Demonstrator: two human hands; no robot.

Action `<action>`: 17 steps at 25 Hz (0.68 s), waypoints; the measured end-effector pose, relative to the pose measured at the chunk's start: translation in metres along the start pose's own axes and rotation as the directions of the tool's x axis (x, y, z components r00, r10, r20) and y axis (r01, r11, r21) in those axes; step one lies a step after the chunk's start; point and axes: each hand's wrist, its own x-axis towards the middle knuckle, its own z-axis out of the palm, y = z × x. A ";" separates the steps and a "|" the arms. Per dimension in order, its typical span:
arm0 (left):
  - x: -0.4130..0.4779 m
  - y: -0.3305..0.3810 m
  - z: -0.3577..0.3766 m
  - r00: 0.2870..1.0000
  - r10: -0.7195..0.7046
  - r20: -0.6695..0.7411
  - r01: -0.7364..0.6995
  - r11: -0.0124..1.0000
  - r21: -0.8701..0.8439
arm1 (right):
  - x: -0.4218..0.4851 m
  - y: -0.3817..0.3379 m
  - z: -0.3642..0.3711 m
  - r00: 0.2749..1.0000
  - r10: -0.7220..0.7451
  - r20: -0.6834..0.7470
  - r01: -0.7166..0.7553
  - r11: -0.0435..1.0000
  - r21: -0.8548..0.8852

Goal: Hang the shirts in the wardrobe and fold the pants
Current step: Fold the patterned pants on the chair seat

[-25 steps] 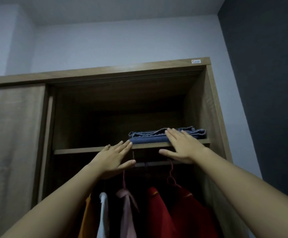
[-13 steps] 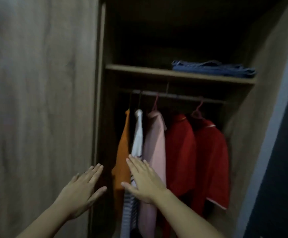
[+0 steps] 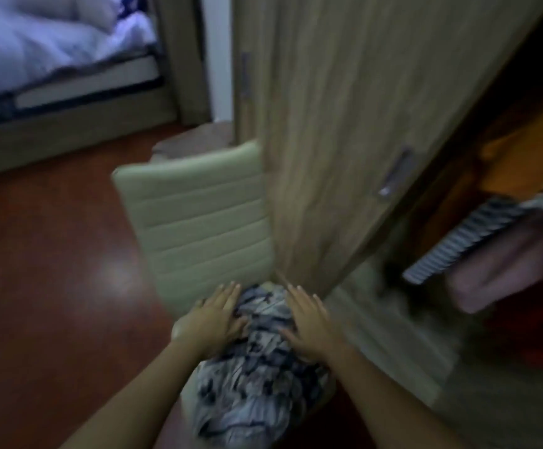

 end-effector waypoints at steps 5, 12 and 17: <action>-0.012 -0.038 0.115 0.978 -0.114 0.176 0.125 0.991 -0.050 | 0.013 -0.005 0.108 0.961 -0.133 0.240 0.146 0.989 -0.035; -0.011 -0.048 0.257 0.942 -0.003 0.335 0.023 0.998 -0.054 | 0.015 0.002 0.253 0.897 -0.105 0.429 0.110 0.994 0.012; -0.026 -0.057 0.302 0.919 -0.032 0.392 0.050 0.998 -0.036 | 0.020 0.004 0.295 0.890 0.026 0.455 -0.002 0.999 -0.054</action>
